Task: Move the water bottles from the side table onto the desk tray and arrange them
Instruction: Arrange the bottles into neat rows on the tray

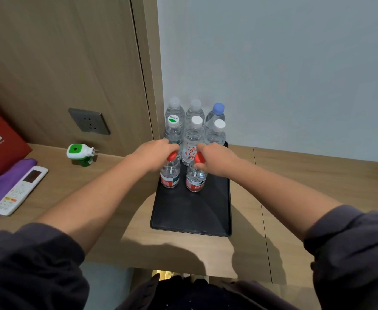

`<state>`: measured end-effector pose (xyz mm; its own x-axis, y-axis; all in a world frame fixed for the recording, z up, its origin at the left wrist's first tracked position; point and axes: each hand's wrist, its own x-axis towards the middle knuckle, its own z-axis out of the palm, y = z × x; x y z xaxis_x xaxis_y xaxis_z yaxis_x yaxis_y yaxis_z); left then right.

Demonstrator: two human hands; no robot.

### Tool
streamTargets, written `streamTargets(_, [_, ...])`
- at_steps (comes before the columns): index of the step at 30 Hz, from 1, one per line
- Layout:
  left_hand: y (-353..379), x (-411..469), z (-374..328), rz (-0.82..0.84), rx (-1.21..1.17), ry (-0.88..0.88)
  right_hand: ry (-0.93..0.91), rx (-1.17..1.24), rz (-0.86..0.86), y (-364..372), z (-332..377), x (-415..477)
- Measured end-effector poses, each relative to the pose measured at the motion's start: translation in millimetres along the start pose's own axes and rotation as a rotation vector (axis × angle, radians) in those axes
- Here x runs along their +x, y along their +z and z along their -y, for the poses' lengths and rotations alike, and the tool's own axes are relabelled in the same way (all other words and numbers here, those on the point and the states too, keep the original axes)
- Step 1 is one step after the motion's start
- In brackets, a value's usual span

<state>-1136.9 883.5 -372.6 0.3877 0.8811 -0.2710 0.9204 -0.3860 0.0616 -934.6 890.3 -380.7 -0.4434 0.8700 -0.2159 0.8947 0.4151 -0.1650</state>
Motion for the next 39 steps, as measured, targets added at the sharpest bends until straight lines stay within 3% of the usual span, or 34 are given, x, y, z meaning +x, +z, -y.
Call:
streamTargets(4, [2,2,-5,0.002,0.008,-0.057,0.017,0.025,0.024,2,3,2])
streamTargets(12, [1,6,4,-0.081,0.123,0.07,0.124,0.112,-0.091,9,5,15])
streamTargets(19, [7,15,5,-0.086,-0.061,-0.046,0.131,0.142,-0.131,13,7,26])
streamTargets(27, [11,23,3,-0.15,0.021,-0.139,0.14,0.152,-0.117,13,7,25])
streamTargets(34, [8,17,9,-0.102,-0.103,-0.097,0.146,0.179,-0.104,14,11,25])
streamTargets(39, [1,15,12,0.015,-0.103,0.104,0.152,0.186,-0.106,15,10,22])
